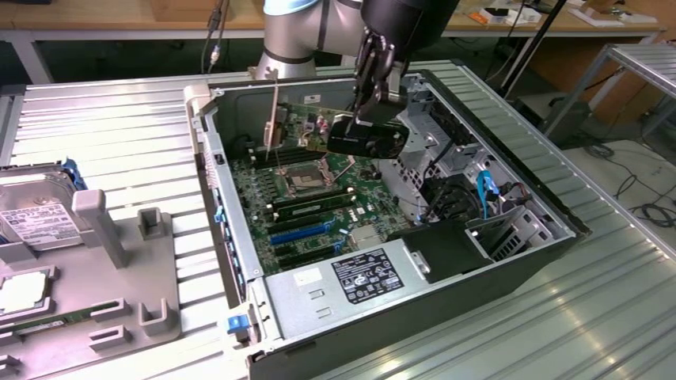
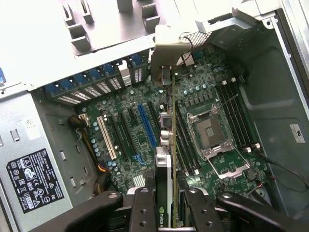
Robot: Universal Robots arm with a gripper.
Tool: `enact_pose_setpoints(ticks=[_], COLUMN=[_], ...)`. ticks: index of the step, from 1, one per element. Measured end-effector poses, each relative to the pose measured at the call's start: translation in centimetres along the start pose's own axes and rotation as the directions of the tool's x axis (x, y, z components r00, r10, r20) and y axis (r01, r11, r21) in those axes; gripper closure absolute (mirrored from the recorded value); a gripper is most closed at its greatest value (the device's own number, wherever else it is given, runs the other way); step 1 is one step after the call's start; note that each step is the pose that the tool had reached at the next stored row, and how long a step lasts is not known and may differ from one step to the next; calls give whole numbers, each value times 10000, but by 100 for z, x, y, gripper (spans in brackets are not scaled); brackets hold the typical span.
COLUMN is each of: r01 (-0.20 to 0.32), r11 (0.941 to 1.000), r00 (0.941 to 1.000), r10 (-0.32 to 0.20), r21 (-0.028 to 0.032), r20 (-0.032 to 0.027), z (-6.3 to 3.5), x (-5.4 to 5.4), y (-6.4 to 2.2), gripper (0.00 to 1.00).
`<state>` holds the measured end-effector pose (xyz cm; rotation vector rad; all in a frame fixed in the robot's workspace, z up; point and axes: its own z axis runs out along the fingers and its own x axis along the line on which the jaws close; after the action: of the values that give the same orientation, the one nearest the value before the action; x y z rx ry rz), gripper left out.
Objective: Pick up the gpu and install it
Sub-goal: 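Insert the gpu into the slot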
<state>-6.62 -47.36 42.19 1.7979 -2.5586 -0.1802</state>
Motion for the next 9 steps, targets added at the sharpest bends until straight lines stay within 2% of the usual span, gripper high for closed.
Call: enact_pose_setpoints(ticks=[9], r01=[903], r11=[9959], r00=[9959], r10=[-903], r21=[-58], r20=[-87], z=[0], x=[0], y=[0], gripper=[73])
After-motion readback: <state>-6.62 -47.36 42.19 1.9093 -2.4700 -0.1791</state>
